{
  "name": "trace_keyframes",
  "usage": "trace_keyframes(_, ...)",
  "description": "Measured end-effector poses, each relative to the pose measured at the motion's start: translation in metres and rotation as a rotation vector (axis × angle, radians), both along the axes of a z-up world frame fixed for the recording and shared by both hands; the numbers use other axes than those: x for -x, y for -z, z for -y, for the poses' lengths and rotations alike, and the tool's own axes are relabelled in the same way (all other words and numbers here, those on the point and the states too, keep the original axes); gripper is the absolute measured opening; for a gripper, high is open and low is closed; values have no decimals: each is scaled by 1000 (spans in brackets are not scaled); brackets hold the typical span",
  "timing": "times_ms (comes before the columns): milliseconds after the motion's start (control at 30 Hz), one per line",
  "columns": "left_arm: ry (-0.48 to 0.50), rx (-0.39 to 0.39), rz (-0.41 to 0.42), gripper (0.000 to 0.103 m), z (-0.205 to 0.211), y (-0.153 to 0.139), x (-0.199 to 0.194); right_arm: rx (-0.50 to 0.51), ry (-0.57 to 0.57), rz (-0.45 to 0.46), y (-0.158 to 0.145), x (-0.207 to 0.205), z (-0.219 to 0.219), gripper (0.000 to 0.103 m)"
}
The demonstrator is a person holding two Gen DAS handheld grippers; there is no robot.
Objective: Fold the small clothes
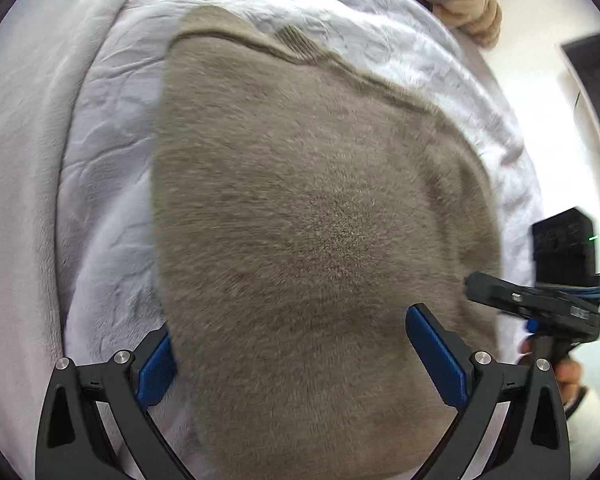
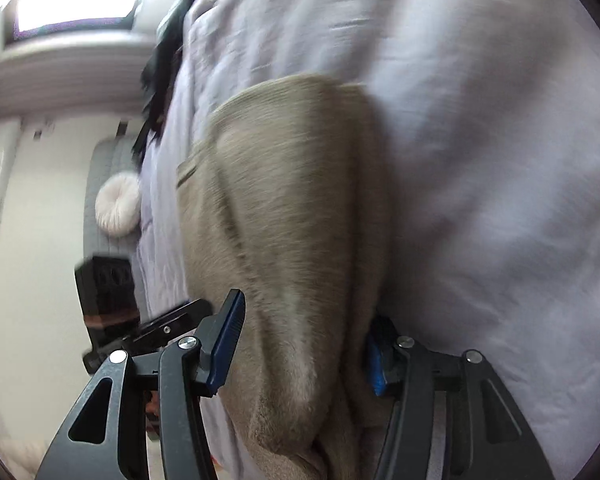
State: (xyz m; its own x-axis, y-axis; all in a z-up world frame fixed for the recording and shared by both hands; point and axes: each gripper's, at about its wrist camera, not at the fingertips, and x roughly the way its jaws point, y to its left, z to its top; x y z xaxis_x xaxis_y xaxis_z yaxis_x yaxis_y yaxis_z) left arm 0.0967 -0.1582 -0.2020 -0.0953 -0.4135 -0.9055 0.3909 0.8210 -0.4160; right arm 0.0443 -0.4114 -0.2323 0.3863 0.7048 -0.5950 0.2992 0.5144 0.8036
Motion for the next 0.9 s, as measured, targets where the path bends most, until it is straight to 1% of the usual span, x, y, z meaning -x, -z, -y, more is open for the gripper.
trace_keyframes(67, 19, 2, -10, 103, 4, 8, 1, 6, -16, -4, 4, -1, 1, 58)
trace_keyframes(100, 15, 12, -22, 103, 3, 11, 0, -7, -10, -18, 10, 0, 4, 58)
trace_keyframes(133, 8, 23, -35, 103, 2, 13, 0, -20, -4, -22, 15, 1, 6, 56)
trace_keyframes(167, 0, 33, -44, 103, 0, 16, -2, -46, 8, -16, 21, 3, 8, 56)
trace_keyframes(233, -1, 36, -42, 103, -2, 17, -2, -82, 37, -14, 30, 4, 11, 56)
trace_keyframes(300, -4, 34, -39, 103, -2, 16, -1, -94, 50, -17, 31, 3, 9, 56)
trace_keyframes(367, -15, 30, -34, 102, -2, 14, 1, -86, 37, -17, 29, -1, 2, 56)
trace_keyframes(400, -24, 25, -26, 100, -1, 13, 2, -74, 29, -19, 26, -3, -1, 54)
trace_keyframes(433, -36, 18, -12, 91, 1, 11, 3, -71, 24, -20, 24, -3, -3, 40)
trace_keyframes(467, -46, 15, 1, 82, 1, 5, 6, -99, 30, -14, 20, -2, -4, 32)
trace_keyframes(500, -50, 19, 10, 77, 0, 1, 7, -114, 41, -5, 16, 0, -3, 31)
trace_keyframes(567, -47, 45, 19, 53, -5, -11, 10, -147, 50, 17, 6, 4, -6, 30)
trace_keyframes(633, -35, 67, 24, 45, -10, -22, 13, -176, 54, 29, -4, 8, -9, 30)
trace_keyframes(800, -8, 98, 63, 44, -22, -60, 27, -234, 66, 52, -32, 14, -24, 30)
trace_keyframes(900, -14, 127, 66, 44, -42, -78, 35, -249, 65, 70, -53, 25, -37, 30)
